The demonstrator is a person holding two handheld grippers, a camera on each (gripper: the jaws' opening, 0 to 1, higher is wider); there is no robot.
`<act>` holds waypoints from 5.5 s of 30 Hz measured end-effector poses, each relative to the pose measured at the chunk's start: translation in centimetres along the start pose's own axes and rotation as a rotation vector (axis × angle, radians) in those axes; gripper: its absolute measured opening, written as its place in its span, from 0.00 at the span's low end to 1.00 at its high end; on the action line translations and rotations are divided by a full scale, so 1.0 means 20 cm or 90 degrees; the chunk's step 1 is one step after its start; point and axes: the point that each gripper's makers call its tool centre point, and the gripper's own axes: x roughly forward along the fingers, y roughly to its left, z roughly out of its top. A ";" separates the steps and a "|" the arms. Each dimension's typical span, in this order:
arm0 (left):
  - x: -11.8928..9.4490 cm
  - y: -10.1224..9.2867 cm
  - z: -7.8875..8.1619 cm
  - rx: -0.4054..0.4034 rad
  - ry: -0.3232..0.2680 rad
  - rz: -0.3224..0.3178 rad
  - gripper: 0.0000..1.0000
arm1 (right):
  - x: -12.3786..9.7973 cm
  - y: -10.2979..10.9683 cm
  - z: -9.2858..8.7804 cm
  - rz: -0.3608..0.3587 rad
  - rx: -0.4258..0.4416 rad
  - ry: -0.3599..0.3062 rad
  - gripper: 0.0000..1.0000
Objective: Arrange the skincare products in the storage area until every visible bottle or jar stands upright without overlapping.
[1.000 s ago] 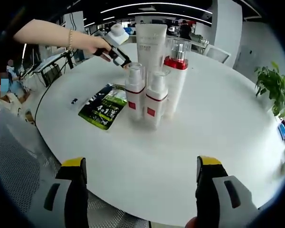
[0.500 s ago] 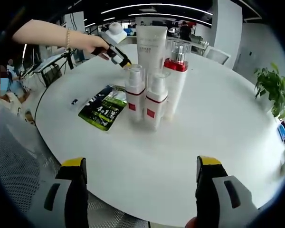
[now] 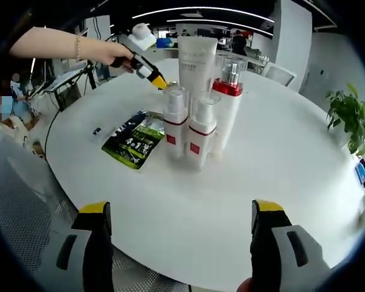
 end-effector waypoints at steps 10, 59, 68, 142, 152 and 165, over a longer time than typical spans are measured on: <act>-0.13 -0.06 -0.03 0.003 -0.005 0.015 0.37 | 0.00 0.01 0.01 0.003 -0.008 -0.007 0.95; -0.70 -0.42 -0.10 -0.101 -0.101 0.125 0.36 | -0.01 0.09 0.07 0.037 -0.065 -0.038 0.88; -0.80 -0.43 -0.20 -0.156 -0.111 0.179 0.36 | 0.00 0.12 0.07 0.048 -0.077 -0.040 0.87; -0.97 -0.79 -0.26 -0.207 -0.202 0.208 0.37 | 0.19 0.75 0.99 0.404 0.279 -0.257 0.04; -0.95 -0.81 -0.26 -0.201 -0.194 0.197 0.39 | 0.15 0.77 0.99 0.416 0.286 -0.261 0.01; -0.97 -0.80 -0.39 -0.287 -0.212 0.154 0.34 | 0.13 0.76 0.98 0.422 0.300 -0.266 0.01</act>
